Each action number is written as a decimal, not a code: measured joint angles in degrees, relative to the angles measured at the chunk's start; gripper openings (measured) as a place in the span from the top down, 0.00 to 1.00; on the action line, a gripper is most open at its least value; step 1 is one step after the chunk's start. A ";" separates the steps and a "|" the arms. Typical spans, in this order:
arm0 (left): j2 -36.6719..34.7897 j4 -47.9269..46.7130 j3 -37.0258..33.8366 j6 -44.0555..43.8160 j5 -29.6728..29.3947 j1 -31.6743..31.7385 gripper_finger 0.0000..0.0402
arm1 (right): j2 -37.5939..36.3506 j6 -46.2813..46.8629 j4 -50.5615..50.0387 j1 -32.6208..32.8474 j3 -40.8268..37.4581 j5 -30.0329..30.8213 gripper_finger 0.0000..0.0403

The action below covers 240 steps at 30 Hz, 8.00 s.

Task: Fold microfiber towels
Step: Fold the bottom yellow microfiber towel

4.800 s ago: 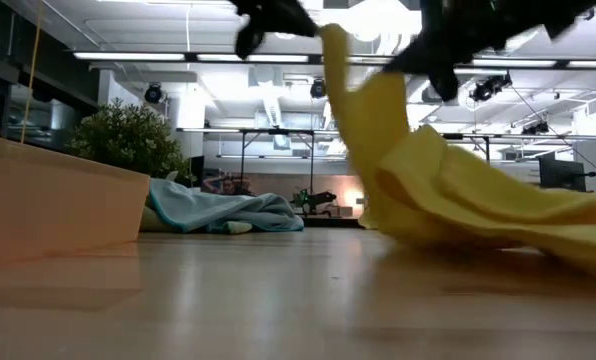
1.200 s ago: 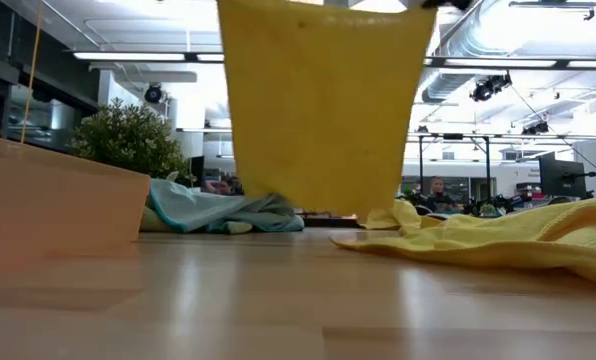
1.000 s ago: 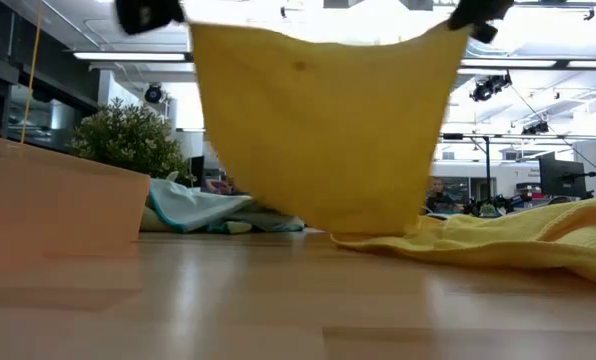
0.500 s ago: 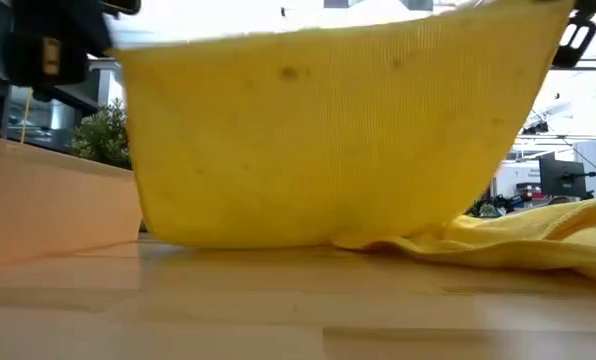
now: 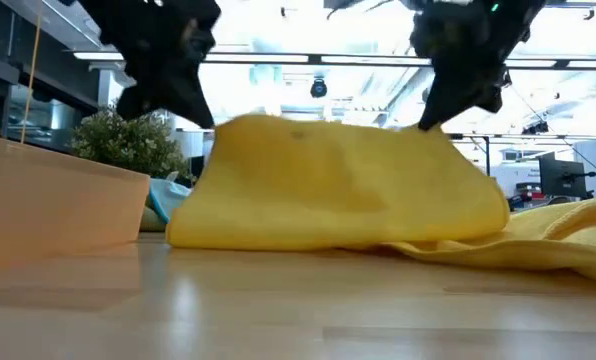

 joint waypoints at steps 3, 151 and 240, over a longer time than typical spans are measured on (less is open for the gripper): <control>1.97 -0.49 0.02 1.18 0.18 2.48 1.00 | 1.05 0.00 -1.31 -3.00 -0.04 0.09 1.00; 28.35 -7.52 9.42 34.60 10.76 -4.49 1.00 | 14.06 -19.40 -28.27 -8.69 -7.90 -6.98 1.00; 28.42 -4.90 9.35 37.85 12.33 -4.88 0.74 | 17.95 -16.07 16.13 10.27 -8.98 -4.86 0.99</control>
